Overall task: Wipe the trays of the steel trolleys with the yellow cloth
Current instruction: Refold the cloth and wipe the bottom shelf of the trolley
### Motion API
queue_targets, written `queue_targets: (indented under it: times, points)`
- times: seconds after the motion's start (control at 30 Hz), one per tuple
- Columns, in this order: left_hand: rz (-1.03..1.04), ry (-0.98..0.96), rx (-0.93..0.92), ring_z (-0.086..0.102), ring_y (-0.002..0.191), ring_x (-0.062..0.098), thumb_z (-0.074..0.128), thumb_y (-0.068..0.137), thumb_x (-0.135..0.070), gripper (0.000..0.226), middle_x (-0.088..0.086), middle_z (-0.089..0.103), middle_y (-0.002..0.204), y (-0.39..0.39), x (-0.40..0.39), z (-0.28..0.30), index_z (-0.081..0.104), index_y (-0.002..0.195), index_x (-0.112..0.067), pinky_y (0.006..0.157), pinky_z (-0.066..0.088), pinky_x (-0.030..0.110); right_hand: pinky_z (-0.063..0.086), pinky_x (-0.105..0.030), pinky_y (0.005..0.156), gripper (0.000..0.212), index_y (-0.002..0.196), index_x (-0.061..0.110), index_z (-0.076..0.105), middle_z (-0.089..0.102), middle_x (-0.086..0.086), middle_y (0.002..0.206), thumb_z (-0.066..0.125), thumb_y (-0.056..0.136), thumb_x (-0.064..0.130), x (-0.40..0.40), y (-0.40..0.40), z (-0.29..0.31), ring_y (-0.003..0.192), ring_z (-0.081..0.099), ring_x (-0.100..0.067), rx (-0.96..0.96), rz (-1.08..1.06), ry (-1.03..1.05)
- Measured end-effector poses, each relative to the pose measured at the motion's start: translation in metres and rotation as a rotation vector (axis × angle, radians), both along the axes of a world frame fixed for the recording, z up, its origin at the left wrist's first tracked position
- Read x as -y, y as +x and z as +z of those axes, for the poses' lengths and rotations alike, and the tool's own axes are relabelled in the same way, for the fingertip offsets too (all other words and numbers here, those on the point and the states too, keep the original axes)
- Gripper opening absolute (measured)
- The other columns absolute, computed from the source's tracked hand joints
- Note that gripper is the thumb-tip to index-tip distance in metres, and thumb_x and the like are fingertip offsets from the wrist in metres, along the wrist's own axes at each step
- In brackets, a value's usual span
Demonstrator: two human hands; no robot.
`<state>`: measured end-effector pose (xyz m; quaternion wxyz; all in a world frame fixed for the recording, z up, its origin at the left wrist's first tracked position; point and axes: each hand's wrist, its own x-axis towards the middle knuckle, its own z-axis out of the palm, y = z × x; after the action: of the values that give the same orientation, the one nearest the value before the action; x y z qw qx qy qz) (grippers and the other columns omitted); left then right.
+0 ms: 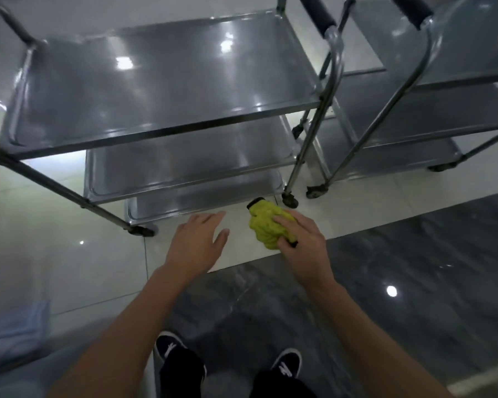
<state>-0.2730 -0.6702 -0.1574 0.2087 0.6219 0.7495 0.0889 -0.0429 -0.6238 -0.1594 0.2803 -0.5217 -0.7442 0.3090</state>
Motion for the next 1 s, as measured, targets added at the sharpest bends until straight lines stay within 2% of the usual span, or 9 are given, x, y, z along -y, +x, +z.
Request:
queue_targets:
  times: [0.1, 0.27, 0.43, 0.57, 0.7, 0.83, 1.0]
  points:
    - [0.008, 0.036, 0.005, 0.046, 0.134, 0.025, 0.045, 0.103, -0.044, 0.052, 0.005, 0.053, 0.146, 0.049, -0.012, 0.039, 0.044, 0.15, -0.022, 0.11, 0.039, 0.041, 0.05, -0.047, 0.101, 0.049, 0.123, 0.015, 0.07, 0.06, -0.005, 0.133, 0.067, 0.079, -0.005, -0.008, 0.043, 0.041, 0.121, 0.055, -0.03, -0.051, 0.028, 0.041]
    - [-0.008, 0.116, 0.062, 0.048, 0.133, 0.026, 0.048, 0.102, -0.042, 0.051, 0.006, 0.054, 0.146, 0.111, -0.048, 0.092, 0.047, 0.148, -0.021, 0.11, 0.04, 0.04, 0.053, -0.049, 0.096, 0.049, 0.123, 0.015, 0.07, 0.061, -0.008, 0.132, 0.071, 0.077, -0.004, -0.035, 0.094, 0.096, 0.117, 0.058, -0.032, -0.036, 0.057, 0.158]
    - [-0.051, 0.22, 0.085, 0.053, 0.127, 0.032, 0.055, 0.101, -0.037, 0.047, 0.01, 0.059, 0.139, 0.139, -0.089, 0.135, 0.053, 0.143, -0.016, 0.105, 0.043, 0.043, 0.052, -0.05, 0.096, 0.046, 0.123, 0.014, 0.071, 0.061, -0.008, 0.133, 0.07, 0.079, -0.003, -0.072, 0.122, 0.14, 0.118, 0.057, -0.033, -0.011, 0.024, 0.221]
    - [-0.085, 0.255, 0.076, 0.055, 0.123, 0.03, 0.053, 0.101, -0.037, 0.042, 0.008, 0.061, 0.135, 0.149, -0.131, 0.16, 0.055, 0.14, -0.019, 0.1, 0.044, 0.041, 0.05, -0.049, 0.099, 0.043, 0.124, 0.012, 0.07, 0.061, -0.01, 0.133, 0.07, 0.083, -0.002, -0.109, 0.132, 0.17, 0.119, 0.056, -0.032, 0.029, 0.04, 0.253]
    - [-0.185, 0.222, 0.11, 0.057, 0.118, 0.03, 0.043, 0.103, -0.041, 0.039, 0.007, 0.062, 0.129, 0.155, -0.179, 0.182, 0.057, 0.132, -0.018, 0.097, 0.048, 0.046, 0.049, -0.049, 0.101, 0.04, 0.123, 0.01, 0.07, 0.062, -0.011, 0.131, 0.071, 0.084, -0.001, -0.15, 0.138, 0.194, 0.119, 0.056, -0.031, 0.042, 0.03, 0.305]
    - [-0.188, 0.324, 0.21, 0.058, 0.113, 0.024, 0.048, 0.104, -0.038, 0.035, 0.004, 0.065, 0.123, 0.164, -0.216, 0.196, 0.059, 0.132, -0.02, 0.093, 0.049, 0.044, 0.048, -0.049, 0.103, 0.039, 0.122, 0.009, 0.07, 0.062, -0.012, 0.131, 0.071, 0.085, -0.001, -0.189, 0.144, 0.207, 0.12, 0.056, -0.031, 0.062, 0.007, 0.326]
    - [-0.227, 0.364, 0.223, 0.059, 0.097, 0.023, 0.049, 0.102, -0.028, 0.022, 0.003, 0.067, 0.108, 0.185, -0.263, 0.203, 0.063, 0.115, -0.018, 0.084, 0.052, 0.045, 0.049, -0.046, 0.102, 0.041, 0.122, 0.011, 0.071, 0.062, -0.01, 0.131, 0.071, 0.083, 0.0, -0.229, 0.158, 0.211, 0.12, 0.056, -0.031, 0.056, -0.043, 0.339]
